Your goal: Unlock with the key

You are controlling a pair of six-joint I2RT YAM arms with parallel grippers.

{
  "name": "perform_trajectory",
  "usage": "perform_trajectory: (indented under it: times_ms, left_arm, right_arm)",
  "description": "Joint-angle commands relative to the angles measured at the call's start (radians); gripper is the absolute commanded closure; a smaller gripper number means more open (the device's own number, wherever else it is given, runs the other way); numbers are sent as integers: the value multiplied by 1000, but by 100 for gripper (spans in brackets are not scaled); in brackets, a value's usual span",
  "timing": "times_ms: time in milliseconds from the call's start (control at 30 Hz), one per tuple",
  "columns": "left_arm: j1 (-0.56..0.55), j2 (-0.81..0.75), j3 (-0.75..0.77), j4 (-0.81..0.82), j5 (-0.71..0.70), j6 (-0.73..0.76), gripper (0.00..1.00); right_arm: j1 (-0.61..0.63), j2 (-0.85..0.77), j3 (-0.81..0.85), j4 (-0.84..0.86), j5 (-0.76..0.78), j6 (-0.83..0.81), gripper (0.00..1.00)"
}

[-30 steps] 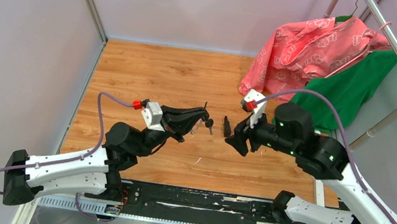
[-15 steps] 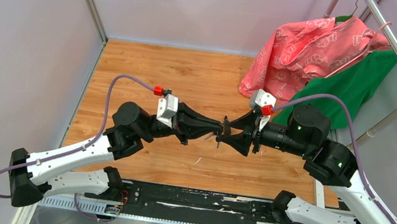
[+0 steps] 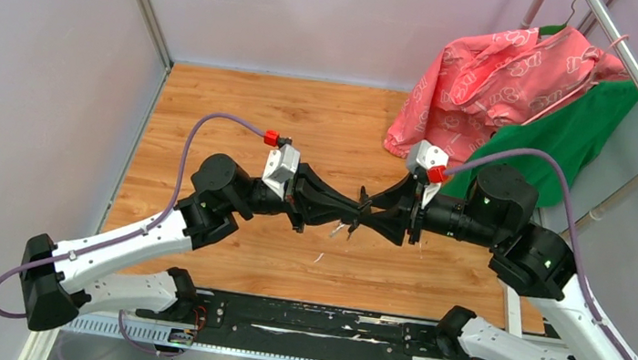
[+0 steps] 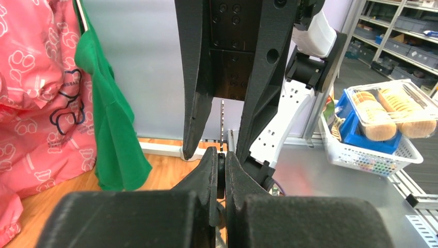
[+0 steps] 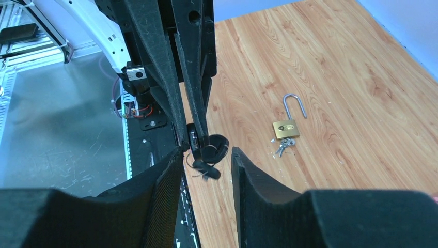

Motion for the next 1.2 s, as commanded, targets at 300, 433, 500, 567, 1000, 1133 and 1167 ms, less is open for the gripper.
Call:
perform_trajectory:
  times_ms: [300, 433, 500, 567, 1000, 1133, 1167]
  left_arm:
    - [9, 22, 29, 12, 78, -24, 100]
    - [10, 33, 32, 12, 89, -25, 100]
    - [9, 34, 33, 12, 93, -25, 100]
    - [9, 33, 33, 12, 93, -25, 100]
    - [8, 11, 23, 18, 85, -23, 100]
    - [10, 8, 18, 30, 88, -31, 100]
    - [9, 6, 16, 37, 88, -34, 100]
  right_arm:
    - [-33, -30, 23, 61, -99, 48, 62]
    - [-33, -31, 30, 72, -123, 54, 64]
    - [-33, -29, 29, 74, -131, 54, 68]
    - [-33, -25, 26, 74, -138, 54, 73]
    - [-33, -21, 12, 37, -159, 30, 68]
    - [-33, -25, 5, 33, -154, 28, 69]
    - [-33, -24, 3, 32, -153, 27, 69]
